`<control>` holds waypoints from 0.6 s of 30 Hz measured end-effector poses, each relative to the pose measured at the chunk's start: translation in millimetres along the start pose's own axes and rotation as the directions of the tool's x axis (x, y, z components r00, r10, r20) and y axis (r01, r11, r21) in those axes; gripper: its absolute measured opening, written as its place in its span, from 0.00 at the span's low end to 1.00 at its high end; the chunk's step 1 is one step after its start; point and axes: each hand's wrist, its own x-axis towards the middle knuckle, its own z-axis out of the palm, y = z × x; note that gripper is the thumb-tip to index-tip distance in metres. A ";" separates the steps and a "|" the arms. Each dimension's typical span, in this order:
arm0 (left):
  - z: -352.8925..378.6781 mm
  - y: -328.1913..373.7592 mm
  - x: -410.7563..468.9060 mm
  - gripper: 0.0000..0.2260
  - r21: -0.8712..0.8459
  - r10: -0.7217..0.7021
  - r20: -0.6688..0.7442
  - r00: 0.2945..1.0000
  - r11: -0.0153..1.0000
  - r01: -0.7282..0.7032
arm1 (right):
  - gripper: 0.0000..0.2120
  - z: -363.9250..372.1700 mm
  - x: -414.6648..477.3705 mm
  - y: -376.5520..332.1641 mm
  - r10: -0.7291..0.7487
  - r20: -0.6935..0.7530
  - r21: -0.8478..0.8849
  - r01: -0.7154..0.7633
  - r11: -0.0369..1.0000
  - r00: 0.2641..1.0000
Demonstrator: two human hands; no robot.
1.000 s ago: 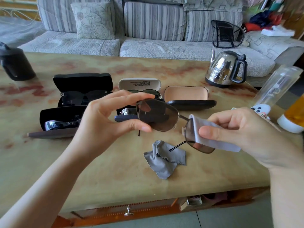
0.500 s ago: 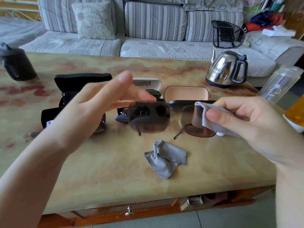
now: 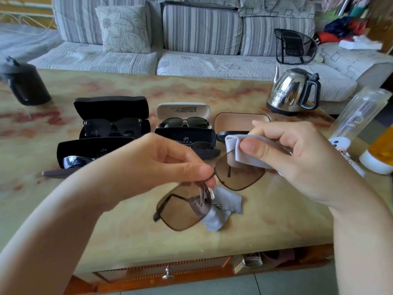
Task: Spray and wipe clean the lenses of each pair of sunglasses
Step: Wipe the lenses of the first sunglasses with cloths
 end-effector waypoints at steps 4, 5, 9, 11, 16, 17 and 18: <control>4.8 -3.7 1.8 0.05 -0.029 -0.018 0.115 0.993 0.999 0.021 | 0.11 5.1 1.5 0.5 0.023 0.002 0.009 -0.023 1.000 1.000; 6.1 -4.4 2.0 0.06 -0.045 -0.008 0.114 0.993 0.999 0.013 | 0.11 5.9 1.0 -0.7 0.025 0.003 0.033 -0.025 0.999 1.000; 6.4 -3.2 2.9 0.07 -0.111 -0.003 0.004 1.000 0.994 0.003 | 0.14 15.3 1.5 2.3 0.037 -0.188 0.153 -0.008 0.988 0.982; 5.8 -3.8 3.1 0.06 -0.117 -0.020 -0.037 0.999 0.993 0.015 | 0.13 23.9 -0.6 9.4 0.193 -0.401 0.341 -0.049 0.939 0.895; 4.5 -5.9 3.0 0.05 -0.226 -0.049 -0.142 0.989 0.974 0.016 | 0.14 29.2 -7.8 30.1 0.579 -0.254 0.797 -0.171 0.579 0.775; 4.9 -6.5 3.0 0.08 -0.239 -0.051 -0.162 0.986 0.971 0.011 | 0.28 28.8 -7.6 33.0 0.591 -0.208 0.828 -0.182 0.531 0.780; 5.7 -6.9 3.3 0.11 -0.247 -0.052 -0.180 0.982 0.969 0.006 | 0.46 28.9 -7.0 36.8 0.604 -0.179 0.854 -0.183 0.488 0.777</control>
